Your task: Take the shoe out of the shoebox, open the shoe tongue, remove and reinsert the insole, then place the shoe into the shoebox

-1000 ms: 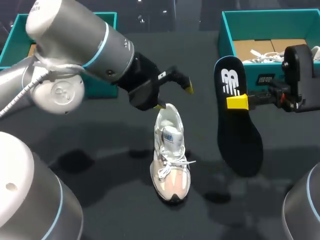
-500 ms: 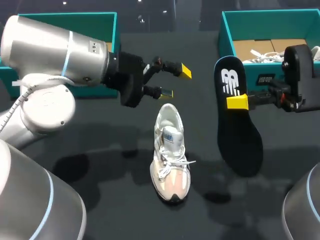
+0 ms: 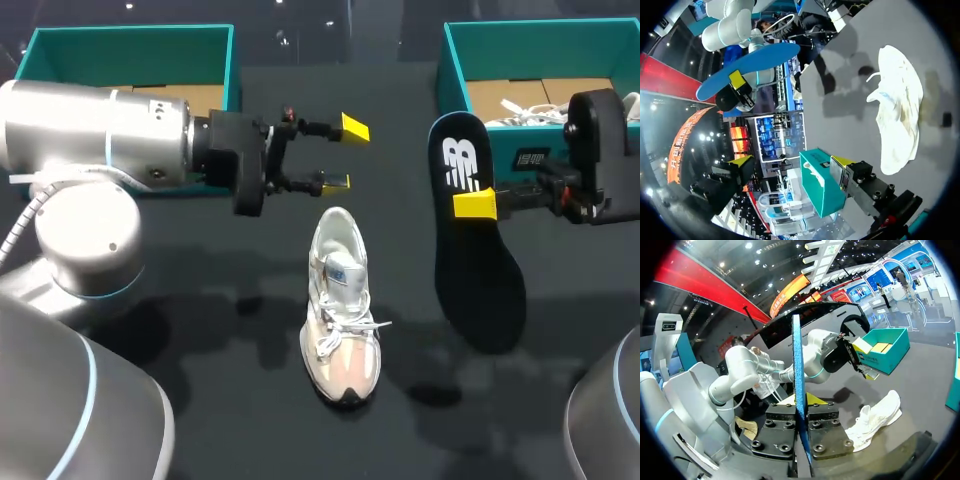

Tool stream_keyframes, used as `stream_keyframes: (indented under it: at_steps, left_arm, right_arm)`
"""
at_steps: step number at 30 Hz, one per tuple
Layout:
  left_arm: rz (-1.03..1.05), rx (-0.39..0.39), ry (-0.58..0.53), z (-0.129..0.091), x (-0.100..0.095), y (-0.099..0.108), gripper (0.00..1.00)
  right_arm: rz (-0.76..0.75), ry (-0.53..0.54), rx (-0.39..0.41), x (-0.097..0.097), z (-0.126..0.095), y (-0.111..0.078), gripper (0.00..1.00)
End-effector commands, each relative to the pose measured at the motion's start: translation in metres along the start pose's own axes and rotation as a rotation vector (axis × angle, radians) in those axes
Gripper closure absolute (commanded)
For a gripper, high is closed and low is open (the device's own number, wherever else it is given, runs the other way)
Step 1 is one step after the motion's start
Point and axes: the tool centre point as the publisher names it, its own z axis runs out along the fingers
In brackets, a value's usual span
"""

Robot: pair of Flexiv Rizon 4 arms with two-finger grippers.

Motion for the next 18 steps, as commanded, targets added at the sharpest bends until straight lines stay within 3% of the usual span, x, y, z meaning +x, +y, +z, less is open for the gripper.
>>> stream_keyframes:
  at_steps: [1, 4, 10, 18]
  left_arm:
    - [-0.046, 0.040, -0.039, -0.009, -0.004, 0.006, 0.00]
    - [-0.051, 0.029, -0.038, -0.013, -0.006, 0.006, 0.00]
    - [-0.051, -0.008, -0.049, -0.023, -0.005, 0.002, 0.00]
    - [-0.088, 0.018, -0.078, -0.029, -0.006, 0.002, 0.00]
  right_arm:
    - [0.001, -0.001, 0.001, 0.000, 0.001, 0.000, 1.00]
    - [0.001, -0.001, 0.001, 0.000, 0.001, 0.000, 1.00]
    - [0.151, 0.074, -0.001, -0.051, -0.002, 0.012, 1.00]
    - [0.261, 0.117, 0.044, -0.112, -0.002, 0.030, 1.00]
